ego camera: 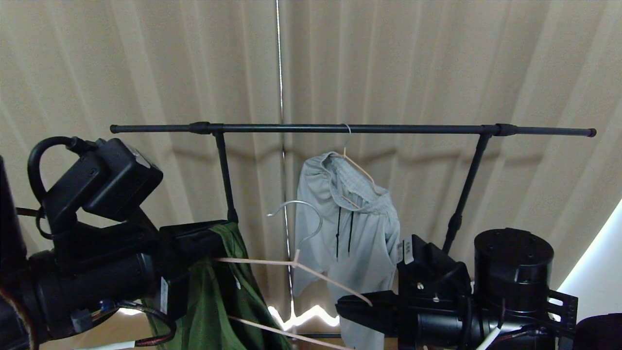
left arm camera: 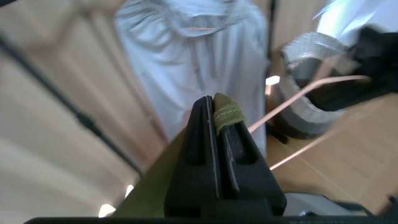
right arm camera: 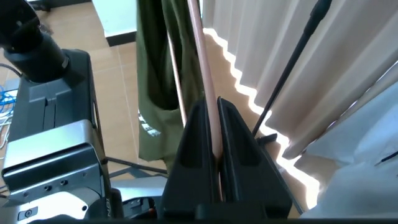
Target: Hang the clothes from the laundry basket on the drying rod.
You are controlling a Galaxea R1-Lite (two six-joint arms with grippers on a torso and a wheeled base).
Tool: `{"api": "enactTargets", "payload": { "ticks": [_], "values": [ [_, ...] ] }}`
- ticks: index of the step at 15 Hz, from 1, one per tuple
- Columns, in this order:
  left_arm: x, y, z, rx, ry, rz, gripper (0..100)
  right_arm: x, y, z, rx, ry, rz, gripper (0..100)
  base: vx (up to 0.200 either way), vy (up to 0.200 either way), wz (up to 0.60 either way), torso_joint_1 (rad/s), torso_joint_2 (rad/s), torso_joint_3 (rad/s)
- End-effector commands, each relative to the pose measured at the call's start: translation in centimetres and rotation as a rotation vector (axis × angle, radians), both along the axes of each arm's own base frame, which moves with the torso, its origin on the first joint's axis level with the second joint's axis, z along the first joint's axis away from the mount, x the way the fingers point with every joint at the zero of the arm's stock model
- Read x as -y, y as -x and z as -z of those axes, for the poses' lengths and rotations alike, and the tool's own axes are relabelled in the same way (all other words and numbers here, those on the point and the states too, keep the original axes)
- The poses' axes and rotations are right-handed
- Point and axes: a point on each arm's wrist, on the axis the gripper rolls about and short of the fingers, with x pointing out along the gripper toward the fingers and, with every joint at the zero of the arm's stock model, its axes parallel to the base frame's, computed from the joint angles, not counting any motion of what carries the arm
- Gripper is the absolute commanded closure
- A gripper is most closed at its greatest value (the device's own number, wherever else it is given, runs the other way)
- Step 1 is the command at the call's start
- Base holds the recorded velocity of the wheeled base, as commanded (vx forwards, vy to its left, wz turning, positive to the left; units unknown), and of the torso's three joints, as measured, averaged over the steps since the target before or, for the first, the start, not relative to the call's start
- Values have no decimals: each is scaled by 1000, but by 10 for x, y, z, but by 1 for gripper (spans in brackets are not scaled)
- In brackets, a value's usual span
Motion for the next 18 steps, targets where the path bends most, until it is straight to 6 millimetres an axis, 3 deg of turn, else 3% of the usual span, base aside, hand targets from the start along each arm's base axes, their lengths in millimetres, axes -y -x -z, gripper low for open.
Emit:
{"api": "enactTargets", "payload": {
  "ticks": [1, 5, 7, 12, 15, 18],
  "values": [
    [4, 6, -2, 12, 3, 116, 100, -2, -2, 1, -2, 1, -1, 100, 0, 0, 0, 0, 0, 0],
    [19, 13, -6, 65, 52, 277, 100, -3, -3, 1, 2, 0, 0, 100, 0, 0, 0, 0, 0, 0],
    [21, 13, -4, 58, 45, 276, 100, -2, -3, 0, 5, -1, 2, 100, 0, 0, 0, 0, 0, 0],
    [9, 9, 7, 47, 0, 163, 100, -1, -3, -4, 14, -11, 6, 100, 0, 0, 0, 0, 0, 0],
    [2, 13, 19, 125, -131, 188, 100, -3, -9, -9, 28, -30, 18, 100, 0, 0, 0, 0, 0, 0],
    [0, 4, 2, 206, -148, 142, 100, -3, -9, -10, 43, -18, 71, 100, 0, 0, 0, 0, 0, 0]
  ]
}}
